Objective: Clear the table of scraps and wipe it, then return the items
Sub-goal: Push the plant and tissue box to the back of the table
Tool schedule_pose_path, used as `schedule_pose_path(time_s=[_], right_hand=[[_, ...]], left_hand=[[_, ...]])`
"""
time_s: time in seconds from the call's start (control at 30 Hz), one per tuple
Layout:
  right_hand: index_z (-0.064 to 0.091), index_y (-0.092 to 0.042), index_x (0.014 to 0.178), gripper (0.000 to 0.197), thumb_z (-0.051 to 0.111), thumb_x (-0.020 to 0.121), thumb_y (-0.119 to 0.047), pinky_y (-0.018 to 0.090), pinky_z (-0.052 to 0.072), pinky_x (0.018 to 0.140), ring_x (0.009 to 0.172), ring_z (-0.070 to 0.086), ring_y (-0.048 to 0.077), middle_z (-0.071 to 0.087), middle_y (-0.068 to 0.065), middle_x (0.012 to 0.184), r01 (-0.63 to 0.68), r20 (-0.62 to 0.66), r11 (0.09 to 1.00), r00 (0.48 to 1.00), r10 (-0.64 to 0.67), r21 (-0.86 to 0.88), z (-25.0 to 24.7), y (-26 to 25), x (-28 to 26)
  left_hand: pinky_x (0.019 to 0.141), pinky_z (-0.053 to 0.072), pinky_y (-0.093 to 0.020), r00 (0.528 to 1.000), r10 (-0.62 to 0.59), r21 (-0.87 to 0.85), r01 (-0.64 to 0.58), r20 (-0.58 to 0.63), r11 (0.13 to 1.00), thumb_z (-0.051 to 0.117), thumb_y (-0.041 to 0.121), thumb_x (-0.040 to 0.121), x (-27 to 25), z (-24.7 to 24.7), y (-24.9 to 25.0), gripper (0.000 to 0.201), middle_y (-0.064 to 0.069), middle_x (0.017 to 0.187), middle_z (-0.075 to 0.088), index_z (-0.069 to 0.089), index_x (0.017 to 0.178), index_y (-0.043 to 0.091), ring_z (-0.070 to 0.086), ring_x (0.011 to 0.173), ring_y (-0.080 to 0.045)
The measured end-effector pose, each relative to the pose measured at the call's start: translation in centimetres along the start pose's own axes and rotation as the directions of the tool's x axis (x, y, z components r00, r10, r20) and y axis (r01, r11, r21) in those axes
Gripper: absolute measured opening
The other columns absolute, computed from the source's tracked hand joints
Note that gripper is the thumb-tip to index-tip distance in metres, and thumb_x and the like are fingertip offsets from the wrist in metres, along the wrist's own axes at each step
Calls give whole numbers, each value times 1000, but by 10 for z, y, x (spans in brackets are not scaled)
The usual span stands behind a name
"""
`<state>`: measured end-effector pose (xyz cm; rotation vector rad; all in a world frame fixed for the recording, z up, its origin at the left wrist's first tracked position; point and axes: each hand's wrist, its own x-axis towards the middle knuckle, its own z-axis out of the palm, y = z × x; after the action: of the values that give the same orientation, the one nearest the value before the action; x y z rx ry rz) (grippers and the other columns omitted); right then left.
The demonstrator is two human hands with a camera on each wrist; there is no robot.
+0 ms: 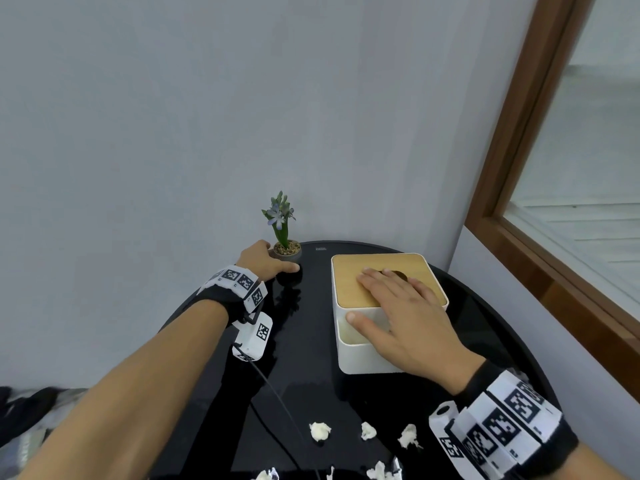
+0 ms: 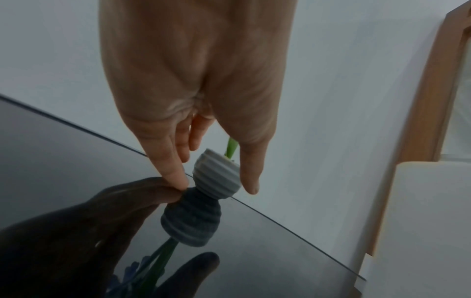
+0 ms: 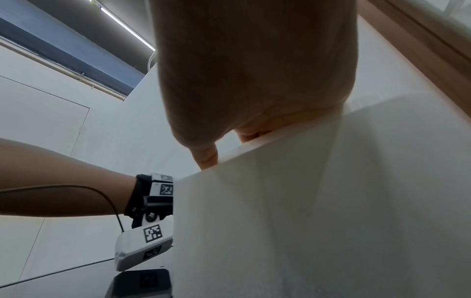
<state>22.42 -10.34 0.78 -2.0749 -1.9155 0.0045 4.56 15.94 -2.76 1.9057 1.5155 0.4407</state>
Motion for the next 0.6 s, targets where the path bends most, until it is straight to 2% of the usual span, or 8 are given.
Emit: schedule_pose_path(time_s=[0.1, 0.2, 0.33, 0.47, 0.6], right_hand=[[26, -36, 147, 67, 26, 88, -68, 34, 5, 118, 147, 15, 6, 21, -18, 159, 12, -1, 1000, 1000, -12, -9, 1, 1, 0], [25, -32, 148, 70, 31, 87, -66, 36, 7, 119, 147, 16, 9, 22, -14, 159, 38, 12, 999, 999, -37, -11, -1, 3, -1], [33, -28, 145, 70, 41, 85, -65, 38, 17, 119, 144, 23, 9, 33, -10, 154, 51, -16, 994, 999, -50, 92, -12, 8, -9], [34, -24, 145, 75, 49, 85, -66, 40, 30, 115, 139, 35, 14, 38, -5, 151, 3, -39, 991, 999, 2, 135, -30, 17, -25], [30, -20, 147, 84, 56, 81, -65, 36, 29, 115, 140, 30, 16, 34, -2, 153, -62, -53, 976, 996, 75, 210, -38, 26, -42]], left_hand=[[93, 48, -35, 1000, 11, 43, -10, -25, 999, 82, 53, 67, -22, -2, 0, 82, -6, 124, 61, 49, 130, 11, 62, 109, -27], [89, 38, -29, 996, 87, 74, -85, -31, 994, 78, 49, 75, -55, -3, 3, 79, -6, 135, 56, 46, 137, 12, 53, 122, -25], [91, 39, -24, 982, 186, 6, -186, 14, 982, 78, 55, 72, -100, 0, 12, 84, 3, 136, 56, 46, 141, 19, 57, 110, -10], [91, 42, -21, 959, 277, -43, -275, 62, 961, 74, 63, 71, -142, 6, 28, 86, 14, 134, 55, 44, 143, 26, 58, 110, -2], [93, 44, -22, 934, 347, -70, -341, 90, 937, 71, 63, 74, -175, 11, 41, 82, 18, 133, 55, 43, 143, 29, 57, 110, 2]])
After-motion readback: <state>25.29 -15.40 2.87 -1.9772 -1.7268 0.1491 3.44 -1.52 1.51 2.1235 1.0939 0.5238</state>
